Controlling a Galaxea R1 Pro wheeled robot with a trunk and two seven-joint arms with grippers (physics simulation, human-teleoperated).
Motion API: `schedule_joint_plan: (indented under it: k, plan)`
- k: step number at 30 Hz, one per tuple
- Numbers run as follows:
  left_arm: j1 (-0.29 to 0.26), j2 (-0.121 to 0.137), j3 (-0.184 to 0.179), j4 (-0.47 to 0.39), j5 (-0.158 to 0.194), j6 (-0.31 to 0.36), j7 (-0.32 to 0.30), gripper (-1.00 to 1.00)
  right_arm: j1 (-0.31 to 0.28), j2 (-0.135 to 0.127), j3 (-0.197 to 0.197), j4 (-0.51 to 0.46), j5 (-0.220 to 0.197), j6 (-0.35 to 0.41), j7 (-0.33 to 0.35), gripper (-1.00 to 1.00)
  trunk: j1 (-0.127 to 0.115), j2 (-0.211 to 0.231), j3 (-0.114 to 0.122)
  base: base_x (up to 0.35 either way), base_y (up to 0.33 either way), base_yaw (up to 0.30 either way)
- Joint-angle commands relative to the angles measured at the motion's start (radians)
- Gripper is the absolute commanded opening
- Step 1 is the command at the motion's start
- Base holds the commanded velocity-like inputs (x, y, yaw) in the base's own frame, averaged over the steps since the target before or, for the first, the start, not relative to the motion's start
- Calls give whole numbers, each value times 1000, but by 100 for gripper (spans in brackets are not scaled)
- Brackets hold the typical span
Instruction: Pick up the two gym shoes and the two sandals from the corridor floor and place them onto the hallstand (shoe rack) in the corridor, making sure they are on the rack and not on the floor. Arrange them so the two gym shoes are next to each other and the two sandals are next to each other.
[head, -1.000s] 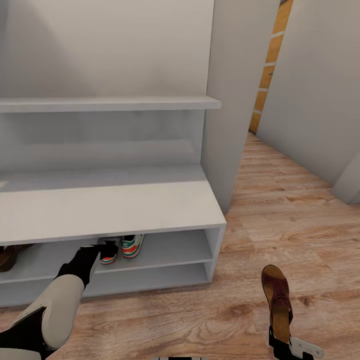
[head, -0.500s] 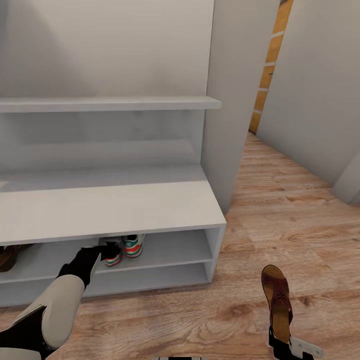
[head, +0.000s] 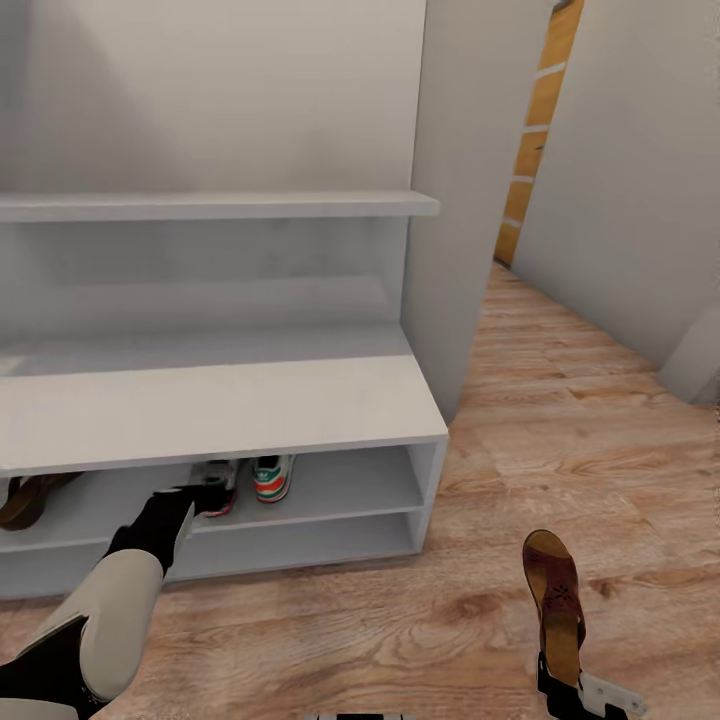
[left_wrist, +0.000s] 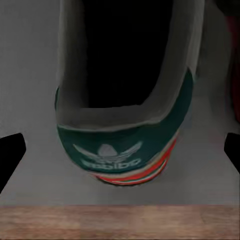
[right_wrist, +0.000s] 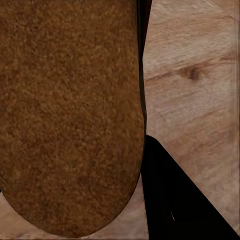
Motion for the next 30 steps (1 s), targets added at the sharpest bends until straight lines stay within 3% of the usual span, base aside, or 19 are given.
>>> schedule_joint_plan:
  k: [1,9,18,23,24,28,30]
  plan:
    - [-1,-1,8,-3,-11,2,-9,100,0,0,-4,0,0,-2,2,-100,-1,0,-1,-326,0,0]
    - [-1,-1,6,-5,-11,1,-11,100,-1,0,-4,0,0,-2,2,-100,-1,0,-1,-299,0,0]
    - [19,4,9,-5,-4,-35,-11,100,-1,0,-5,0,0,-2,2,-100,-1,0,-1,-42,0,0]
    - [125,16,11,-4,59,-199,-11,100,-1,0,-4,0,0,-2,2,-100,-1,0,-1,-1,0,0]
    - [174,19,11,-4,98,-261,-11,100,-1,0,-4,0,0,-2,2,-100,-1,0,-1,0,0,0]
    - [255,21,11,-4,158,-363,-11,100,-1,0,-4,0,0,-2,2,-100,-1,0,-1,0,0,0]
    - [349,22,11,-4,210,-480,-10,100,-1,0,-4,0,0,-2,2,-100,-1,0,-1,0,0,0]
